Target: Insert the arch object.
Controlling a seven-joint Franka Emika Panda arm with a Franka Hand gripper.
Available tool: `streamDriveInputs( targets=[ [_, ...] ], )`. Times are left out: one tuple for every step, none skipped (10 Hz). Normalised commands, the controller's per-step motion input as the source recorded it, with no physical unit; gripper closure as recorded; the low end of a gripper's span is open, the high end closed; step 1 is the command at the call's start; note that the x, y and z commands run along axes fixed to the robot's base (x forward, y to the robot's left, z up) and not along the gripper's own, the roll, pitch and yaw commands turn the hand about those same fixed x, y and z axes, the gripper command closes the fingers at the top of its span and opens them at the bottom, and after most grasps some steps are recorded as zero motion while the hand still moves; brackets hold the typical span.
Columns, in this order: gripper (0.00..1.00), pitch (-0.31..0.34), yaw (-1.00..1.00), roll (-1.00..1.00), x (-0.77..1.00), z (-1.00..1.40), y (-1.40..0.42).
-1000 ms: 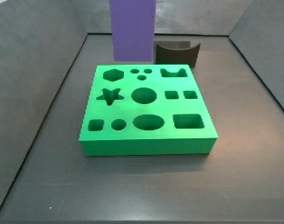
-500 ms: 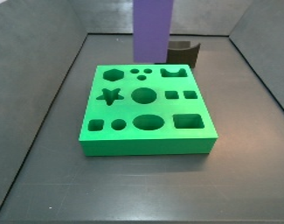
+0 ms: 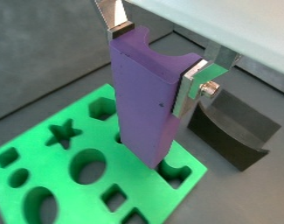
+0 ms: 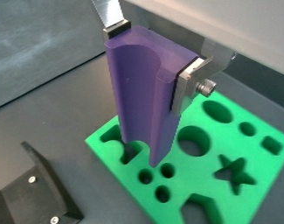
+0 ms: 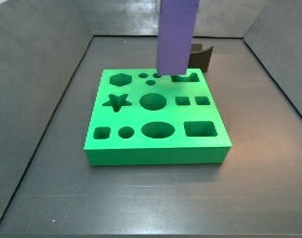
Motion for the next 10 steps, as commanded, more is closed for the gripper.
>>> streamDriveInputs(
  targets=[
    [1.0,0.061,-0.01,0.0,0.53,-0.25,0.17],
    [1.0,0.031,-0.28,0.0,0.5,-0.19,0.14],
    [1.0,0.033,-0.23,0.0,0.39,-0.19,0.14],
    [1.0,0.014,0.0,0.03,0.21,-0.27,0.14],
    [1.0,0.0,0.0,0.0,0.17,-0.32,0.1],
    [1.0,0.0,0.01,0.0,0.13,-0.36,0.05],
    [1.0,0.0,0.0,-0.13,0.03,-0.42,0.0],
    [1.0,-0.011,-0.08,-0.15,0.14,-0.44,0.0],
    [1.0,0.0,-0.15,-0.06,0.3,-0.46,-0.01],
    [1.0,0.0,0.0,-0.02,0.21,-0.43,0.0]
  ],
)
